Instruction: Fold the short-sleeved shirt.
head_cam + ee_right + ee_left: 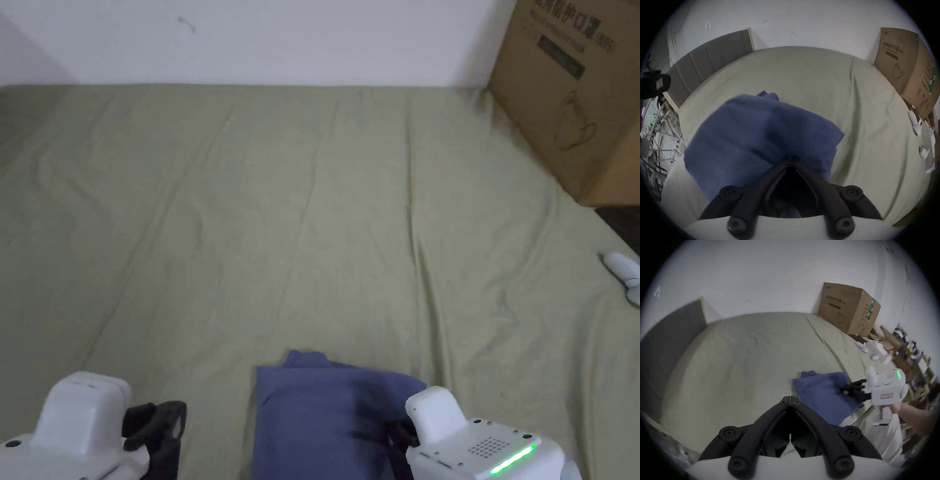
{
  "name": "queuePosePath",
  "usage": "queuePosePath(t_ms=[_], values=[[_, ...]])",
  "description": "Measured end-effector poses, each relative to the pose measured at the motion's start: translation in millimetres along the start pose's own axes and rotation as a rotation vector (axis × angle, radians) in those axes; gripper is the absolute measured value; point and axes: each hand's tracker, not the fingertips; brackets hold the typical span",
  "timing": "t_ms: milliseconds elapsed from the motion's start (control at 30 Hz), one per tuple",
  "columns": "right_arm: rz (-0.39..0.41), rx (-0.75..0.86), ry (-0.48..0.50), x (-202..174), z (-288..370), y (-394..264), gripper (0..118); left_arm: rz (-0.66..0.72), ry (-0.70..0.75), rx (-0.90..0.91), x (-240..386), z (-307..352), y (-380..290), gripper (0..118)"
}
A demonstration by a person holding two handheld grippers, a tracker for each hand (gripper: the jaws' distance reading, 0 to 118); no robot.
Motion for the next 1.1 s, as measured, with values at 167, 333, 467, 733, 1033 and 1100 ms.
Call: queuePosePath(t_ms=[167,333,467,733,1033,1100], values=[[-0.034,0.001,0.024,5,11,7,0,0.231,-0.482,-0.208,-41,-70,2,110],[0.028,-0.01,0.002,-1,9,9,0,0.528,-0.757,-0.28,-87,-141,-10,118],[0.005,-0.005,0.009,2,9,8,0,0.583,-0.707,-0.37,-78,-177,-18,118],[-0.011,0.003,0.029,5,8,8,0,0.559,-0.895,-0.466,-63,-218,-18,114],[-0.038,0.012,0.042,8,7,8,0,0.637,-0.845,-0.462,-68,-225,-26,29],[-0.038,0.027,0.045,6,11,10,0,0.631,-0.84,-0.457,-73,-222,-22,29]])
